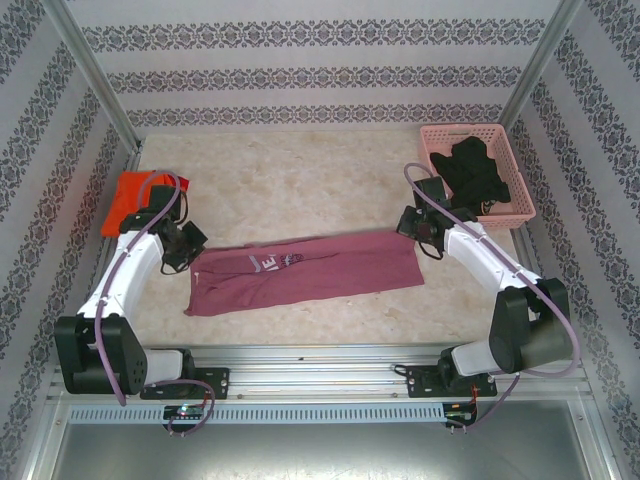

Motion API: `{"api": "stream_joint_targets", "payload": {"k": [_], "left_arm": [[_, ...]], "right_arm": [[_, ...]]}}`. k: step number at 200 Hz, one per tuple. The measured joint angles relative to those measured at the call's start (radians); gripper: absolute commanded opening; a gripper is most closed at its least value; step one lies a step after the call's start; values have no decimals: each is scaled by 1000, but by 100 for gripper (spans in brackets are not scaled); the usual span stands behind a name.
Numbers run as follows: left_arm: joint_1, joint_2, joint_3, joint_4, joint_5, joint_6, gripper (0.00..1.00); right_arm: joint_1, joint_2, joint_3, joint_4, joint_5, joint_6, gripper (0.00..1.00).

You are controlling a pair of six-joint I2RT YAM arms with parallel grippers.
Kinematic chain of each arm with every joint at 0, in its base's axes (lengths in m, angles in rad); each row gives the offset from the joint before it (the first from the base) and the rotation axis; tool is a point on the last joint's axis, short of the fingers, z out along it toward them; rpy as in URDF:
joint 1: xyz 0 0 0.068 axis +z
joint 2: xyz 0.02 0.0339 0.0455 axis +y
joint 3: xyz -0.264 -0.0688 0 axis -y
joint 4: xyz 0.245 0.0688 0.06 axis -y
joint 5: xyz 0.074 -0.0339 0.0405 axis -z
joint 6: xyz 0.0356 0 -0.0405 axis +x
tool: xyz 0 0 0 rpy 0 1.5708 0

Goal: Fold and stack the t-shirts

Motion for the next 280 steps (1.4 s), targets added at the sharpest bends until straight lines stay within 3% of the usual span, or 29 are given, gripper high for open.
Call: {"api": "stream_joint_targets", "payload": {"k": [171,247,280], "left_arm": [[0,26,-264,31,30,-1,0],[0,9,-113,-26,13,31,0],[0,-41,-121,-60,15,37,0]], "right_arm": [[0,57,-106,7,-18,8,0],[2,33,-41,-5,-18,2,0],[2,1,-34,-5,-14,0,0]]}}
